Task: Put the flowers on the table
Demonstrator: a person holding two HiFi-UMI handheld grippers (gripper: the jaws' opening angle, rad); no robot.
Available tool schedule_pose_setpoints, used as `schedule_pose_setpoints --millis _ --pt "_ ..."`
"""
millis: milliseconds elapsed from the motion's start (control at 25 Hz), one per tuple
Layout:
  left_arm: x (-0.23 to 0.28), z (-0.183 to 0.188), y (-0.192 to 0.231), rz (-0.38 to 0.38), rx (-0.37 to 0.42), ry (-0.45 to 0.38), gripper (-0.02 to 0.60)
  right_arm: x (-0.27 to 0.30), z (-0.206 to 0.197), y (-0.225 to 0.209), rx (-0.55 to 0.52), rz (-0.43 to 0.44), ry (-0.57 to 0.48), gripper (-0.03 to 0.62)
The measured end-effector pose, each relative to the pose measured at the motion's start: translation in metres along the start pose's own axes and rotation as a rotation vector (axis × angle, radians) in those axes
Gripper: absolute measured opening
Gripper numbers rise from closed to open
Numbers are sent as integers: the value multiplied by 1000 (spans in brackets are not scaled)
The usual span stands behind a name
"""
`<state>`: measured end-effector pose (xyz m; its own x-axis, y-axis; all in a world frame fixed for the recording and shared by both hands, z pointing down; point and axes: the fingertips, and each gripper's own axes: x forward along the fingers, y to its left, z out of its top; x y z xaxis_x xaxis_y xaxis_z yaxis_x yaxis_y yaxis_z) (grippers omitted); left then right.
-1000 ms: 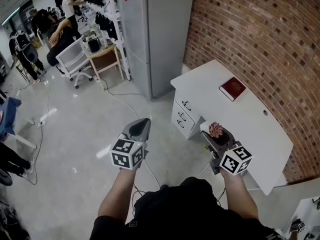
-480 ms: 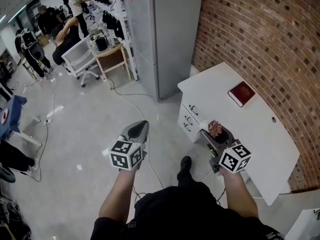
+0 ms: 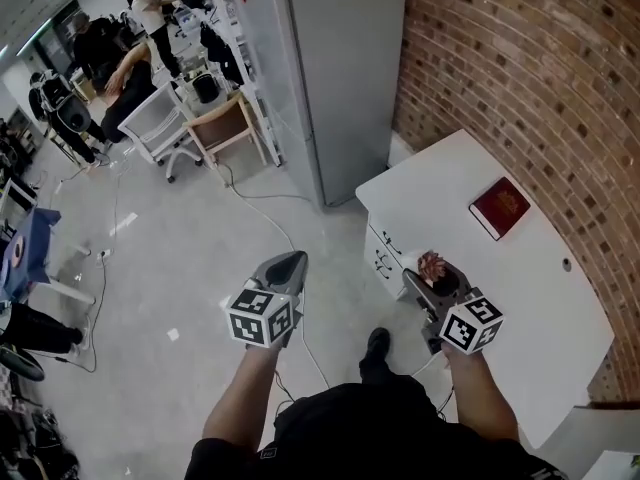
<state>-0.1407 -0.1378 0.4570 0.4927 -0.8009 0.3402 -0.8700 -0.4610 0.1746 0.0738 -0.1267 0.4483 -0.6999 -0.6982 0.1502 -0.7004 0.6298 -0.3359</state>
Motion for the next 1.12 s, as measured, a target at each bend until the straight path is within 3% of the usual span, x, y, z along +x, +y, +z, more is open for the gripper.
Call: schedule_pose_setpoints --millis 320,600,1120 --pt "93 47 7 7 14 14 11 42 37 -81 28 30 -9 267" --pt "146 78 -14 -14 34 20 11 45 63 -125 45 48 -29 268" --pt "219 94 -4 -104 50 43 11 65 64 -184 55 -69 -5 268"
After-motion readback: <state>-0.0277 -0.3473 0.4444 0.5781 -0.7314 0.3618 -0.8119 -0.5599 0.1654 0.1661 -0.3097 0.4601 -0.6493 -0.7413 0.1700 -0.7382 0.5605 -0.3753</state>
